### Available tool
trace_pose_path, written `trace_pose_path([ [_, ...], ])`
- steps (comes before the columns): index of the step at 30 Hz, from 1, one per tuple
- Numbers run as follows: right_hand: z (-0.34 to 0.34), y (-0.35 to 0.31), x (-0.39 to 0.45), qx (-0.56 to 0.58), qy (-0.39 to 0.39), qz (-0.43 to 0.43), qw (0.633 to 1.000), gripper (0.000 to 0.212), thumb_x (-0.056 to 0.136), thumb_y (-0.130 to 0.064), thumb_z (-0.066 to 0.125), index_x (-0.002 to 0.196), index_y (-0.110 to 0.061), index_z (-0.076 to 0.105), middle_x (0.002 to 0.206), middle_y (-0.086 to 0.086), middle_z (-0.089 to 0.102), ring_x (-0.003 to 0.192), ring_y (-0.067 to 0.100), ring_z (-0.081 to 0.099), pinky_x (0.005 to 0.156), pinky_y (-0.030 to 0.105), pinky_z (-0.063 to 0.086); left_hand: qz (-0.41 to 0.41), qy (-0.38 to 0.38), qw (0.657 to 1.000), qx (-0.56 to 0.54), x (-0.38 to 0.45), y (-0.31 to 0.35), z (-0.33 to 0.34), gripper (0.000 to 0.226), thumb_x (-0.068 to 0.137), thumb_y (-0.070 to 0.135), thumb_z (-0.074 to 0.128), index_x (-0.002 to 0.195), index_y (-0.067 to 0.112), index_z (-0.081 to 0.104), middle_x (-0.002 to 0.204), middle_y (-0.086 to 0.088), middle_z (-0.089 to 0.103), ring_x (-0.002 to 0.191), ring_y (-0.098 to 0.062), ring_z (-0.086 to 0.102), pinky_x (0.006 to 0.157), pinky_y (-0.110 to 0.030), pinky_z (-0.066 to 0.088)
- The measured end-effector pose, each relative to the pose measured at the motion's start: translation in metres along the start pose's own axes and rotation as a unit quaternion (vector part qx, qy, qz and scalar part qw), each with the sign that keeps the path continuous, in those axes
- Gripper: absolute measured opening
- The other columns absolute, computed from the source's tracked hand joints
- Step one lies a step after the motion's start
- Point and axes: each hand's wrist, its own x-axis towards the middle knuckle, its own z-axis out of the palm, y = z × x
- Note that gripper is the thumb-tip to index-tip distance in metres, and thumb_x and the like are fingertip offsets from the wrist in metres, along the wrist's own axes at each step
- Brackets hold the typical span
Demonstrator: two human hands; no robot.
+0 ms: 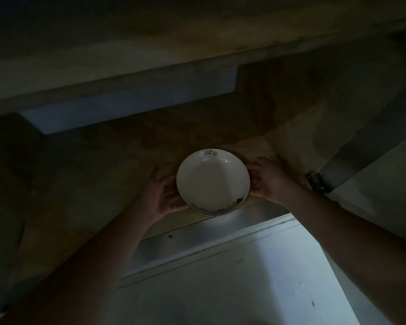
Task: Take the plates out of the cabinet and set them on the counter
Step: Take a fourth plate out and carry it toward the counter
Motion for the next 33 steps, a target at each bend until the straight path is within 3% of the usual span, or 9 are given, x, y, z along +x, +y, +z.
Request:
trace_pose_path([
  [3,-0.003,0.000,-0.006,-0.003,-0.015,0.012,1.000,0.047,0.099,-0.048,0.030,0.114,-0.012,0.056,0.117,0.007,0.061,0.104,0.022,0.059,0.062,0.040,0.052,-0.004,-0.012,1.000,-0.009,-0.010,-0.001,-0.010,0.069,0.096,0.066,0.030,0.125,0.011,0.061,0.122,-0.019,0.064,0.106,-0.036,0.065,0.071,-0.056,0.058],
  [8,0.001,-0.001,-0.019,-0.021,-0.018,0.001,1.000,0.048,0.101,-0.048,0.027,0.115,-0.013,0.058,0.117,0.005,0.062,0.104,0.020,0.058,0.066,0.045,0.052,0.006,0.012,1.000,-0.009,-0.034,-0.008,-0.018,0.052,0.097,0.047,0.038,0.126,0.010,0.059,0.122,-0.018,0.063,0.110,-0.036,0.061,0.076,-0.058,0.056],
  [13,0.019,0.006,-0.065,-0.041,-0.017,0.022,0.999,0.039,0.100,-0.042,0.034,0.108,-0.016,0.061,0.112,0.006,0.067,0.101,0.022,0.063,0.057,0.042,0.058,0.005,0.039,0.999,-0.003,-0.082,-0.015,-0.022,0.045,0.095,0.039,0.035,0.114,0.011,0.064,0.102,-0.014,0.072,0.103,-0.034,0.064,0.070,-0.054,0.057],
  [15,0.028,0.003,-0.092,-0.049,-0.016,0.023,0.998,0.039,0.100,-0.041,0.033,0.106,-0.016,0.063,0.111,0.007,0.068,0.101,0.022,0.064,0.061,0.042,0.057,0.001,0.050,0.999,-0.001,-0.107,-0.015,-0.021,0.045,0.095,0.039,0.034,0.111,0.011,0.065,0.092,-0.012,0.075,0.099,-0.033,0.065,0.071,-0.052,0.056],
  [19,0.042,-0.006,-0.156,-0.083,-0.007,0.017,0.996,0.033,0.098,-0.038,0.042,0.113,-0.019,0.065,0.114,0.007,0.070,0.102,0.021,0.066,0.072,0.045,0.056,-0.016,0.062,0.998,0.004,-0.164,-0.007,-0.011,0.045,0.094,0.036,0.033,0.113,0.012,0.066,0.100,-0.012,0.071,0.097,-0.032,0.064,0.080,-0.053,0.053],
  [23,0.053,-0.012,-0.226,-0.072,0.005,0.040,0.997,0.030,0.098,-0.028,0.044,0.116,-0.013,0.063,0.116,0.007,0.066,0.111,0.025,0.061,0.079,0.049,0.056,-0.019,0.073,0.997,0.033,-0.237,-0.002,-0.005,0.044,0.092,0.034,0.031,0.111,0.017,0.068,0.093,-0.006,0.074,0.086,-0.026,0.069,0.069,-0.045,0.057],
  [27,0.080,0.001,-0.306,-0.048,-0.008,0.050,0.998,0.025,0.099,-0.027,0.043,0.105,-0.015,0.064,0.113,0.005,0.064,0.109,0.025,0.060,0.084,0.053,0.054,-0.039,0.106,0.993,0.029,-0.320,0.004,-0.019,0.044,0.091,0.036,0.031,0.112,0.020,0.067,0.108,-0.007,0.070,0.093,-0.028,0.067,0.074,-0.049,0.057],
  [30,0.102,0.002,-0.365,-0.009,-0.028,0.055,0.998,0.022,0.097,-0.026,0.049,0.087,-0.021,0.067,0.115,0.007,0.063,0.110,0.028,0.058,0.093,0.062,0.047,-0.045,0.123,0.991,0.030,-0.383,0.007,-0.028,0.044,0.080,0.041,0.040,0.108,0.023,0.070,0.110,-0.005,0.073,0.091,-0.025,0.071,0.064,-0.047,0.059],
  [33,0.120,-0.011,-0.429,0.017,-0.049,0.058,0.997,0.026,0.095,-0.026,0.050,0.081,-0.021,0.071,0.112,0.006,0.066,0.107,0.028,0.058,0.095,0.064,0.042,-0.032,0.150,0.988,0.028,-0.451,0.016,-0.023,0.044,0.088,0.038,0.037,0.116,0.022,0.066,0.115,-0.006,0.071,0.096,-0.024,0.070,0.062,-0.046,0.060],
])
